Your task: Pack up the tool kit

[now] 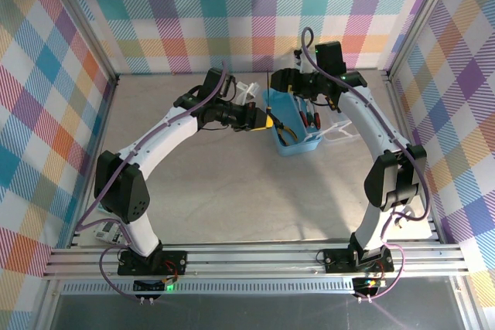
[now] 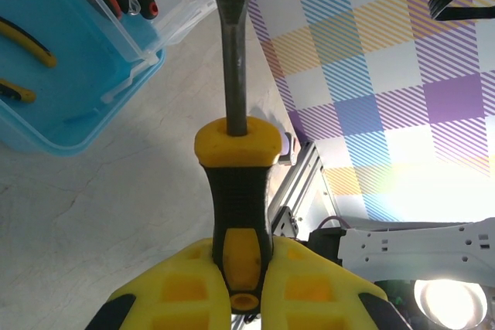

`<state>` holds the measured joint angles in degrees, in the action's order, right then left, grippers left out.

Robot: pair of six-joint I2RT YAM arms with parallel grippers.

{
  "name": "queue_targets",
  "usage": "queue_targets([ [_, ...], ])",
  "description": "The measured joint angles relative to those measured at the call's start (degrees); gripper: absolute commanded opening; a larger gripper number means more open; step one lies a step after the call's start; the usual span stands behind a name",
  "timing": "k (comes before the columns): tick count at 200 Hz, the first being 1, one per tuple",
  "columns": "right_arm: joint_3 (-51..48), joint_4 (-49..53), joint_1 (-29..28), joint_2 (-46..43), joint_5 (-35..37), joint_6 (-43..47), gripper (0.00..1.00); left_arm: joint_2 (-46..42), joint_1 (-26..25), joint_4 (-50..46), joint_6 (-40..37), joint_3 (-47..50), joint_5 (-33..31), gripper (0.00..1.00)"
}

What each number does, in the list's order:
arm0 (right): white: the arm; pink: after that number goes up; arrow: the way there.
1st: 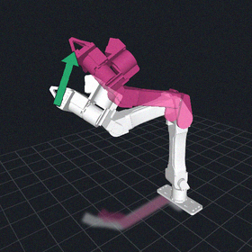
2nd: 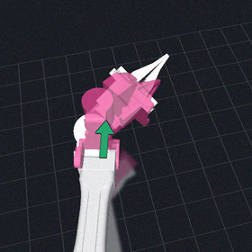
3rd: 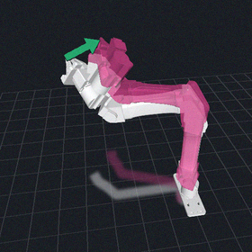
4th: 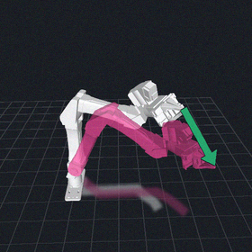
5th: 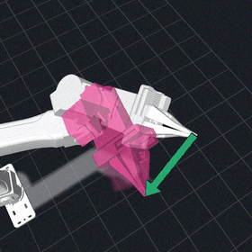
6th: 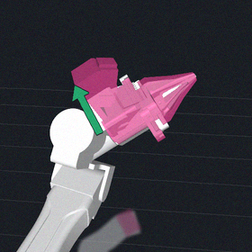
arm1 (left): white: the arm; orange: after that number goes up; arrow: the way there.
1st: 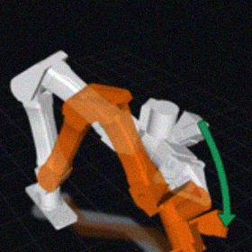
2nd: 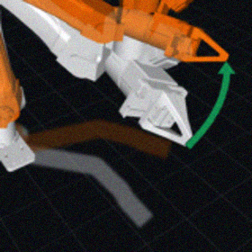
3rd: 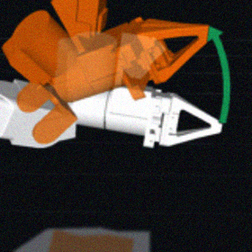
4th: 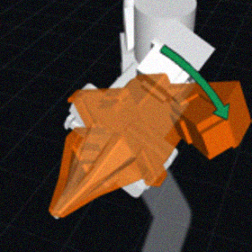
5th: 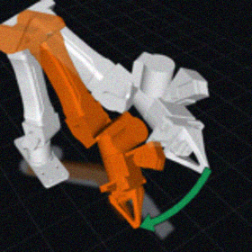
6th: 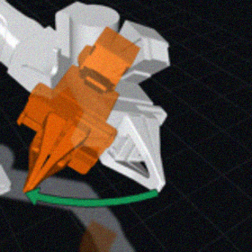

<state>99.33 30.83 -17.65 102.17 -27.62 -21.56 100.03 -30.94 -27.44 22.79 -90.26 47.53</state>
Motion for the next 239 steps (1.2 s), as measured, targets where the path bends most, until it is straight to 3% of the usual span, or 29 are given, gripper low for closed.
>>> queue_targets([
  [88, -1.0, 4.5, 0.1, -4.0, 12.5, 0.4, 0.7, 0.5, -0.1, 0.7, -0.1, 0.0, 0.1, 0.0],
  [147, -3.2, 2.3, -1.2, -7.0, 5.8, 4.3, 0.71, 1.5, -0.1, 0.7, -0.1, 0.0, 0.0, 0.0],
  [210, -3.0, 3.2, -4.3, -2.3, 4.2, 6.1, 0.47, 1.7, -0.1, 0.6, -0.4, 0.0, 0.0, 0.0],
  [239, -3.0, 3.2, -4.4, -1.6, 2.4, 6.1, 0.14, 1.7, -0.1, 0.4, -0.5, 0.0, 0.0, 0.0],
])
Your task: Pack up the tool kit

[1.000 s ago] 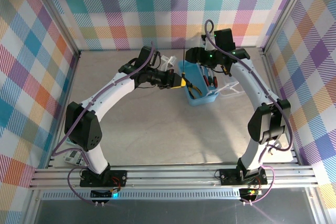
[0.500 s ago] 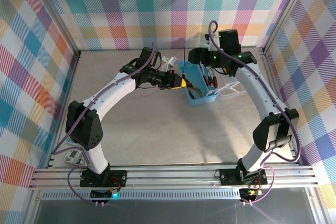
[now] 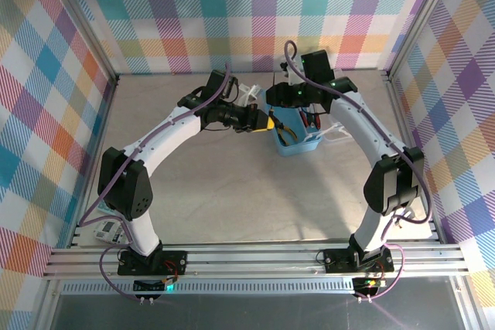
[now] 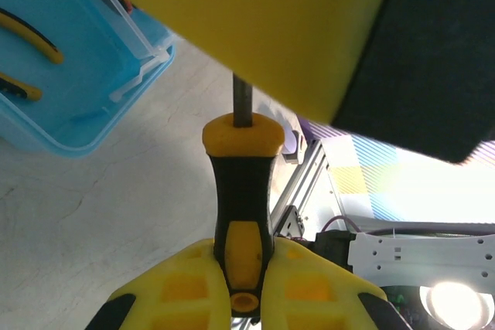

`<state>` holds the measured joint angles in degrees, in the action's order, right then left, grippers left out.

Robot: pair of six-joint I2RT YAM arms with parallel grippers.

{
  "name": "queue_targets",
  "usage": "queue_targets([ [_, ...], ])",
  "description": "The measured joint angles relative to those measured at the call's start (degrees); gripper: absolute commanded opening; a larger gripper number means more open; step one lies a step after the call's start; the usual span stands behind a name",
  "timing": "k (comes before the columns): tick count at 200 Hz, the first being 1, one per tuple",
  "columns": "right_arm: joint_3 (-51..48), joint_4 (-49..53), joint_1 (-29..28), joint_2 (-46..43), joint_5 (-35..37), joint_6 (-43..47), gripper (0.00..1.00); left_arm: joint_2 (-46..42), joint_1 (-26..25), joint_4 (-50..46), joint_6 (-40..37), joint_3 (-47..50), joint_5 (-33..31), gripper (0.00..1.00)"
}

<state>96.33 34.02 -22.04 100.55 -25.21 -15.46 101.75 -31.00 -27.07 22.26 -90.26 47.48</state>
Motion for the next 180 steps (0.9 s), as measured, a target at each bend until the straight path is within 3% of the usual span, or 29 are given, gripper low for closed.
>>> queue_targets([
  [14, 0.1, -0.8, -0.3, 0.0, -1.2, -0.3, 0.0, 0.0, 0.0, -0.1, 0.0, 0.0, -0.2, 0.02],
  [29, 0.2, -1.2, -0.5, 0.0, -1.9, -1.6, 0.0, 0.1, -0.1, -0.2, -0.4, 0.0, -0.9, 0.09],
  [54, 0.4, -0.9, -0.2, 0.0, -2.8, -1.6, 0.0, 0.1, -0.1, -0.2, -1.4, 0.0, -1.6, 0.34],
  [62, 0.5, -0.6, 0.1, 0.0, -2.4, -0.9, 0.0, 0.1, -0.1, -0.5, -1.4, 0.0, -1.4, 0.47],
  [85, 1.4, 1.2, 3.0, 0.0, -1.7, 0.8, 0.0, 0.0, 0.3, -1.6, -2.6, -0.5, -1.7, 1.0],
  [122, 7.6, 5.1, 9.8, 1.6, 3.7, 6.1, 0.0, -1.3, 3.7, -6.5, -5.2, -0.6, -4.9, 1.0],
  [160, 17.8, 7.3, 13.6, 9.4, 17.7, 14.7, 0.0, -4.4, 12.5, -9.5, -5.9, 0.5, -9.4, 1.0],
  [180, 22.6, 7.2, 14.2, 15.7, 23.9, 18.6, 0.0, -4.8, 14.1, -10.4, -6.0, 1.4, -11.0, 1.0],
])
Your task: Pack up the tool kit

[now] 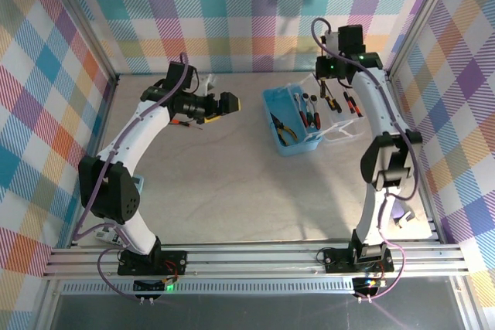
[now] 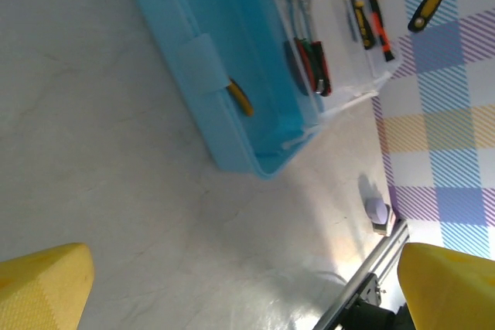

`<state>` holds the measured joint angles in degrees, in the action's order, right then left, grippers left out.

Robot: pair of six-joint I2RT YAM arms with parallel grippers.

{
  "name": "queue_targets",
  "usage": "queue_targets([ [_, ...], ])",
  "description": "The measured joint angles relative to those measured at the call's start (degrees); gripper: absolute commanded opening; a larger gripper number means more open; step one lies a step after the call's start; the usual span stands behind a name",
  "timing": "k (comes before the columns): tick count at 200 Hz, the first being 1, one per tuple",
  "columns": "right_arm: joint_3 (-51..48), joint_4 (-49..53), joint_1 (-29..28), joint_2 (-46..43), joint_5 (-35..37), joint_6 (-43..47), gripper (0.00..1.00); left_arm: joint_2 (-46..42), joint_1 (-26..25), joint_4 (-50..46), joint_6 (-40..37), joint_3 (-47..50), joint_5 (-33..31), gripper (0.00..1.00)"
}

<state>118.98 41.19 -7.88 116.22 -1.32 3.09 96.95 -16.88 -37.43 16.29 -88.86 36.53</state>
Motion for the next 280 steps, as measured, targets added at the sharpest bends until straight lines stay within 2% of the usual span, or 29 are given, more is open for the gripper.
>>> queue_targets([
  [42, 7.2, 0.1, 0.1, 11.5, 7.4, 5.1, 0.0, 0.0, -0.6, -0.1, 0.1, 2.8, -0.2, 1.0],
  [77, 11.2, 0.5, 0.3, 15.3, 9.3, 7.3, 0.0, 0.0, -0.6, -0.1, 0.2, 3.2, -0.2, 1.0],
  [154, 8.9, 0.0, 1.0, 15.1, 7.8, 9.7, 0.0, 0.0, -0.6, -0.1, 0.2, 3.2, -0.2, 1.0],
  [225, 0.8, 0.7, 1.1, 9.4, 6.4, 11.0, 0.0, 0.0, -0.6, 0.0, 0.2, 3.2, -0.2, 1.0],
  [239, 0.3, 1.6, 1.2, 8.9, 6.3, 11.1, 0.17, 0.0, -0.6, 0.0, 0.2, 3.2, -0.2, 1.0],
  [253, -0.3, 2.9, 1.2, 8.4, 6.2, 11.3, 0.29, 0.0, -0.6, 0.0, 0.2, 3.2, -0.2, 1.0],
  [280, -1.4, 4.8, 1.2, 7.9, 6.3, 11.2, 0.38, 0.0, -0.6, 0.0, 0.2, 3.2, -0.9, 1.0],
])
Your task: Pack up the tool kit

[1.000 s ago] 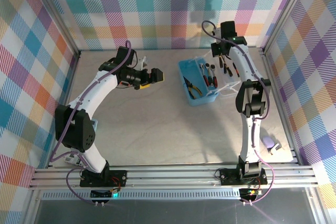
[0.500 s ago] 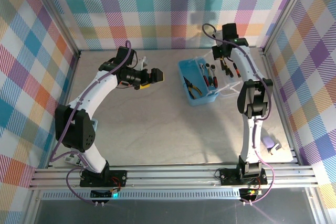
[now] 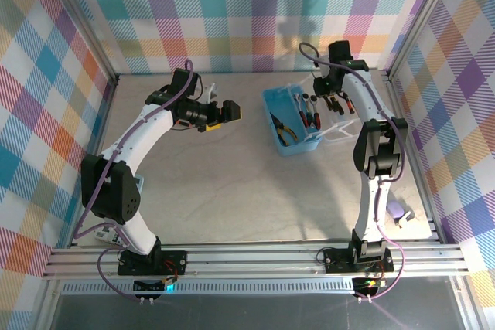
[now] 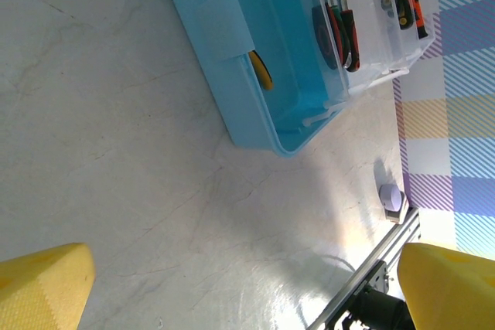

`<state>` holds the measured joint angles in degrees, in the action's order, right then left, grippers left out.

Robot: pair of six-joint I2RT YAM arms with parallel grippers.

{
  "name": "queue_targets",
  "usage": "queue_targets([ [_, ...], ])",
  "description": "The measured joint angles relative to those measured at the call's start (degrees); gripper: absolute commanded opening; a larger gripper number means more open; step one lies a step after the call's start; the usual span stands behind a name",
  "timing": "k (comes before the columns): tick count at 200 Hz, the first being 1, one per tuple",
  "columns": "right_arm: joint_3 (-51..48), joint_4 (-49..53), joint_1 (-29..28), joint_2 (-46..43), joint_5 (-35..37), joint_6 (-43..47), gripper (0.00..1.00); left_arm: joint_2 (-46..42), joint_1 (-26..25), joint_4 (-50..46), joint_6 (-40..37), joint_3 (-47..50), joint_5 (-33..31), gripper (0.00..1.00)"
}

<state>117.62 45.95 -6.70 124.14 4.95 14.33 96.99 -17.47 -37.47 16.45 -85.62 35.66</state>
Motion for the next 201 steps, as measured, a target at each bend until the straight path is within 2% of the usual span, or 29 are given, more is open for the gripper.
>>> queue_targets([
  [21, 0.0, 1.5, 0.0, -1.0, -0.3, 0.0, 0.44, 0.2, 0.3, -1.6, 0.0, -0.4, -3.0, 1.0],
  [31, 0.0, 2.4, 0.0, -1.8, -0.7, -0.2, 0.5, 1.1, 0.6, -3.6, -0.1, -1.7, -5.9, 1.0],
  [41, 0.0, 3.3, 0.0, -2.9, -1.3, 0.0, 0.6, 2.6, 1.1, -5.7, -0.1, -3.7, -9.2, 1.0],
  [58, 0.0, 4.4, -0.1, -5.7, -3.0, -0.6, 0.86, 6.6, 3.1, -8.5, 0.0, -7.8, -14.5, 1.0],
  [71, -0.7, 4.5, -0.4, -8.9, -4.9, -0.3, 1.0, 10.2, 5.2, -9.4, 0.5, -10.3, -17.5, 1.0],
  [106, -7.6, 3.1, -2.0, -19.6, -10.9, -0.8, 0.99, 20.7, 11.8, -8.9, 4.0, -13.5, -22.2, 1.0],
  [133, -12.5, 2.2, -3.0, -23.1, -13.6, -1.7, 0.99, 28.2, 15.2, -8.9, 6.5, -16.1, -24.7, 0.95],
  [184, -17.7, 1.7, -3.1, -23.1, -14.7, -2.7, 0.99, 36.4, 15.8, -9.2, 7.6, -27.5, -28.0, 0.92],
  [201, -17.7, 1.7, -3.1, -23.1, -15.2, -3.0, 0.99, 37.7, 15.8, -9.4, 8.1, -29.7, -29.0, 0.87],
])
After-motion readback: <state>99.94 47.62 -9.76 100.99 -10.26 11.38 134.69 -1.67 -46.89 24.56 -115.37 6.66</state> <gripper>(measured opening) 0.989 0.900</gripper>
